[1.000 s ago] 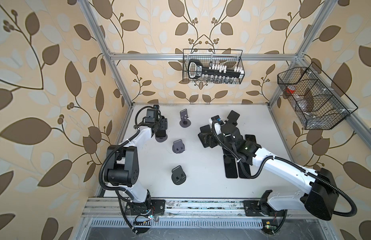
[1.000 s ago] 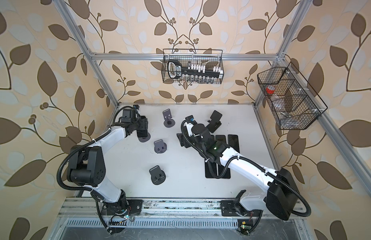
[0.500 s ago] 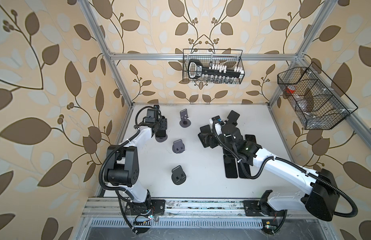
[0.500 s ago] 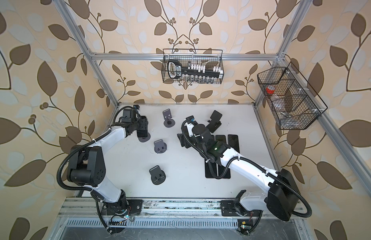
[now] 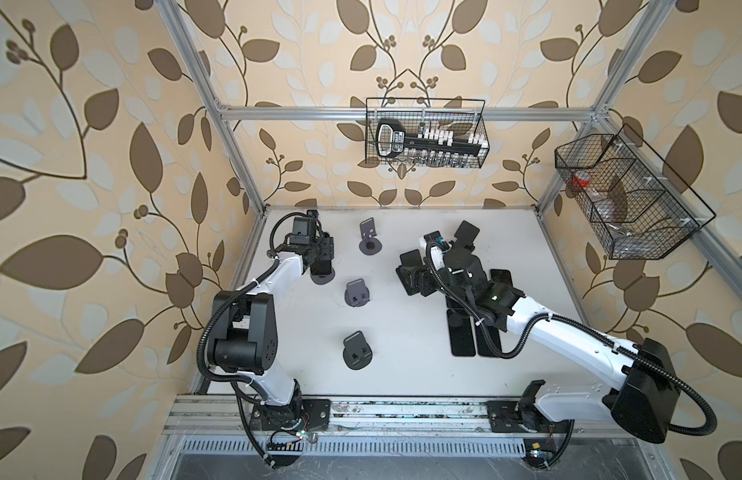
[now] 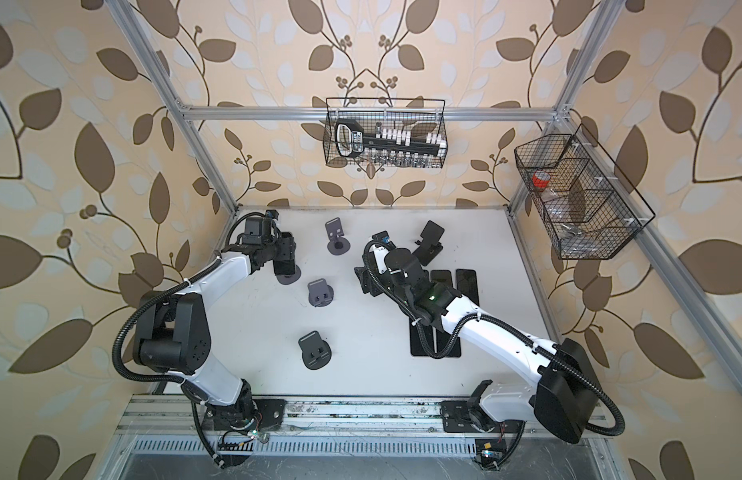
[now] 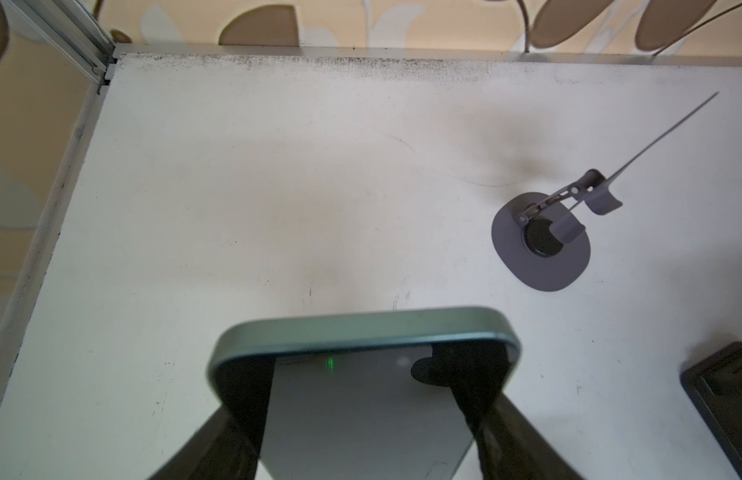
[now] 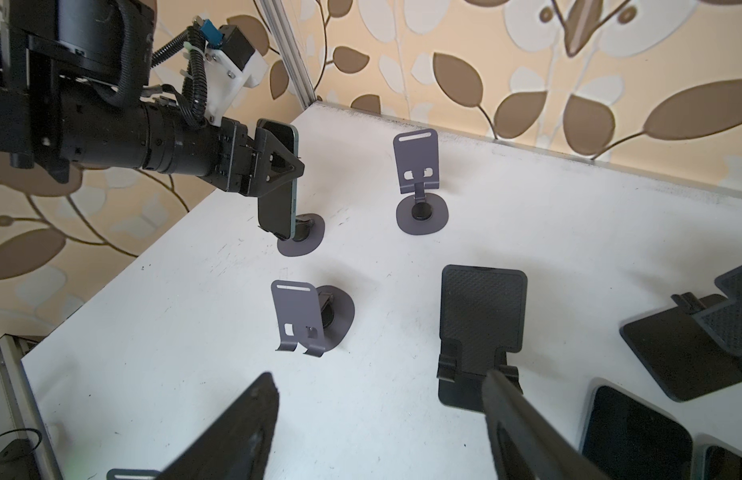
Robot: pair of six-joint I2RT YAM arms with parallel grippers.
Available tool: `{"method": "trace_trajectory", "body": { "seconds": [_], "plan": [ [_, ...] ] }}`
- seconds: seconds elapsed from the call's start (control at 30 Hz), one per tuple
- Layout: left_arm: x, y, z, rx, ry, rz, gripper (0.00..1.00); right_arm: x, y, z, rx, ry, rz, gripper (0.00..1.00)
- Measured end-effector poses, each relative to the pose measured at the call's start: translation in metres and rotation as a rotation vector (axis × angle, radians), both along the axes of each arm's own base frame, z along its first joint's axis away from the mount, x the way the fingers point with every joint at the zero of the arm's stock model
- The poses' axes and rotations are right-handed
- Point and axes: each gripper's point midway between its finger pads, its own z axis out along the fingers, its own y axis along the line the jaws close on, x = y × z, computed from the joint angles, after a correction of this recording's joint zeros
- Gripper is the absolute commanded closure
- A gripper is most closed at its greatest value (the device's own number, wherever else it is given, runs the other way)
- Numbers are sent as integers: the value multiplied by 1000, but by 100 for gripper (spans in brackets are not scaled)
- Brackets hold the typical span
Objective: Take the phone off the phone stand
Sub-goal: 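Lift the green-edged phone upward off its round stand with the left gripper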
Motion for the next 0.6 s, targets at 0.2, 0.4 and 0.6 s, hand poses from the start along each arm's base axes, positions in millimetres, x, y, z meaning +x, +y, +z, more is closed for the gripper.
{"method": "trace_trajectory", "body": {
  "seconds": [0.2,0.4,0.6],
  "plan": [
    [-2,0,9,-9,-15,5,45,0,0,0,0,1,0,22],
    [2,-1,21,-11,-32,4,46,0,0,0,0,0,0,22],
    [5,-4,29,-25,-47,-6,47,0,0,0,-1,0,1,22]
  ]
}}
